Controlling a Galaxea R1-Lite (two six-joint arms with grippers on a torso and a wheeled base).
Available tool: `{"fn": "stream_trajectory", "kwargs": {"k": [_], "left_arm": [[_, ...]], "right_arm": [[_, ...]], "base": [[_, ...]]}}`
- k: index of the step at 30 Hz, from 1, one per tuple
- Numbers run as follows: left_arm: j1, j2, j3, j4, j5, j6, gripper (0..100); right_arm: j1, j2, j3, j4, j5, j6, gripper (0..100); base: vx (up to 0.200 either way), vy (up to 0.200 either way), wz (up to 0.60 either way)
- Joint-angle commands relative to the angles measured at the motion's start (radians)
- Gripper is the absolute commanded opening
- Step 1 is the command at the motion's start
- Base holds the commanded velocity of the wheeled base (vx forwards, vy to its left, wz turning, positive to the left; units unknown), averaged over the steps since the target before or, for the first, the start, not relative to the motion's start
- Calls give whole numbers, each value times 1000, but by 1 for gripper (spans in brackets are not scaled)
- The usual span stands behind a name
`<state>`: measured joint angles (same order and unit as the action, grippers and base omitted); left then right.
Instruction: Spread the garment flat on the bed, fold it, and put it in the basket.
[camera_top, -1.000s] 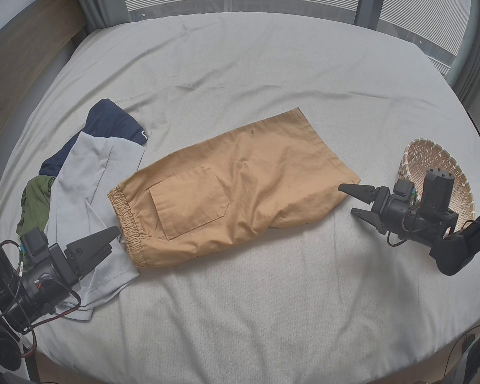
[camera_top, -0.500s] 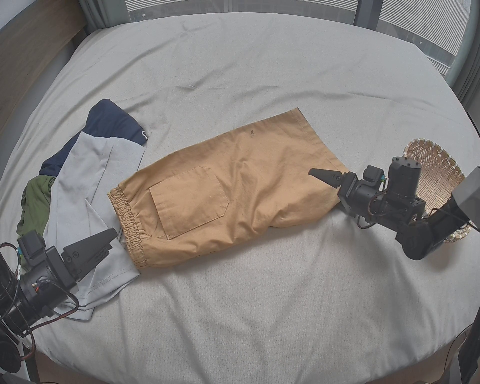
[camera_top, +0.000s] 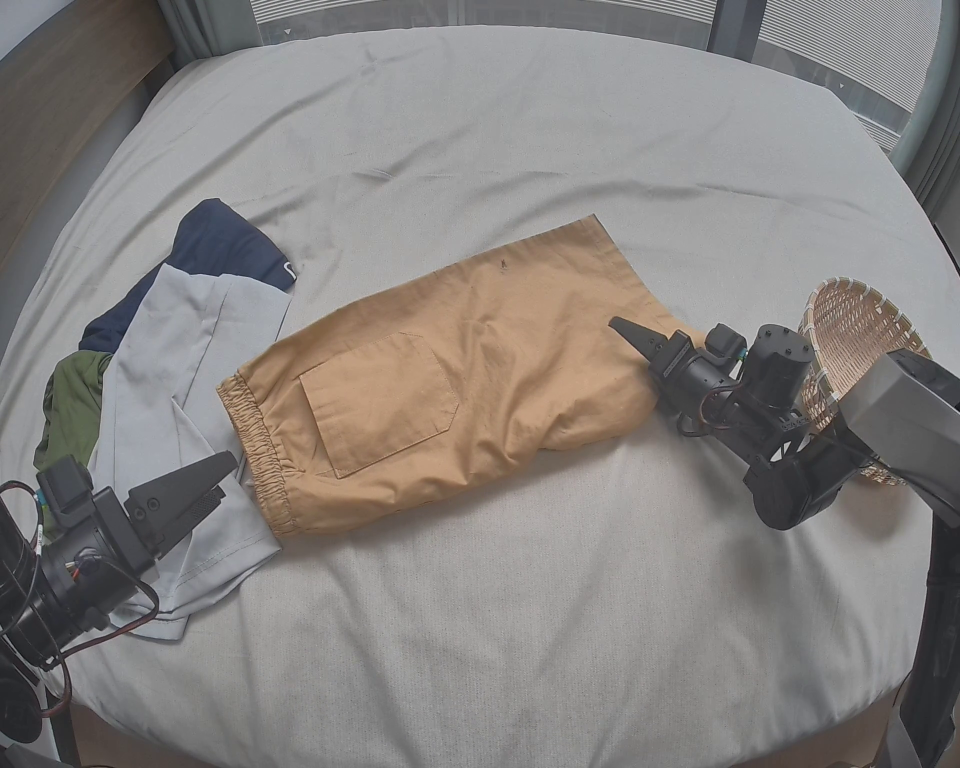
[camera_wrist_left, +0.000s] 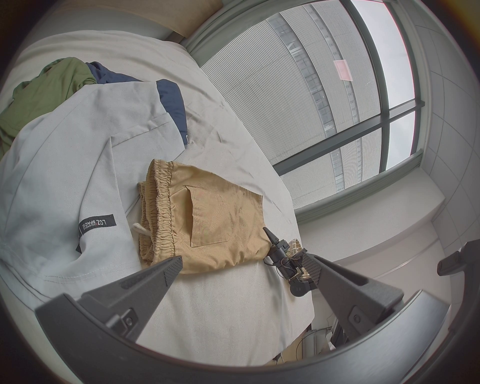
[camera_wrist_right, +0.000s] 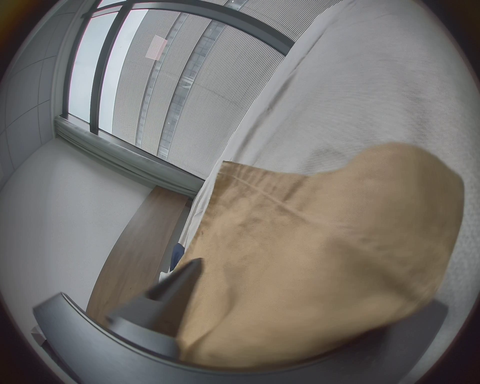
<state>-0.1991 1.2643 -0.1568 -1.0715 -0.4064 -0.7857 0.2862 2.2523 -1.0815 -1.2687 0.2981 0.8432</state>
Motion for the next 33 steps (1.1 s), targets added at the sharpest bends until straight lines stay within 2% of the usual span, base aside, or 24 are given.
{"fn": "stream_trajectory", "kwargs": {"k": [1,7,18,31,33], "left_arm": [[0,18,0,-1,0,0,100],[0,14,5,-1,0,0,100],[-5,26,11,1,-2,5,100],[-86,222,-1,-5,40,49,100],[-86,279,-6,-21,55,49,100]], "right_arm": [[-2,19,74,-70,-7,0,0],[-35,-42,210,-204,-8,-3,0],[-162,-181,423,-238,-14,-38,0],[-154,-183,545,-271,-16,-108,0],[-154,-234,627,-270,-13,-122,0]], "base": [[0,0,0],[0,0,0],[0,0,0],[0,0,0],[0,0,0]]}}
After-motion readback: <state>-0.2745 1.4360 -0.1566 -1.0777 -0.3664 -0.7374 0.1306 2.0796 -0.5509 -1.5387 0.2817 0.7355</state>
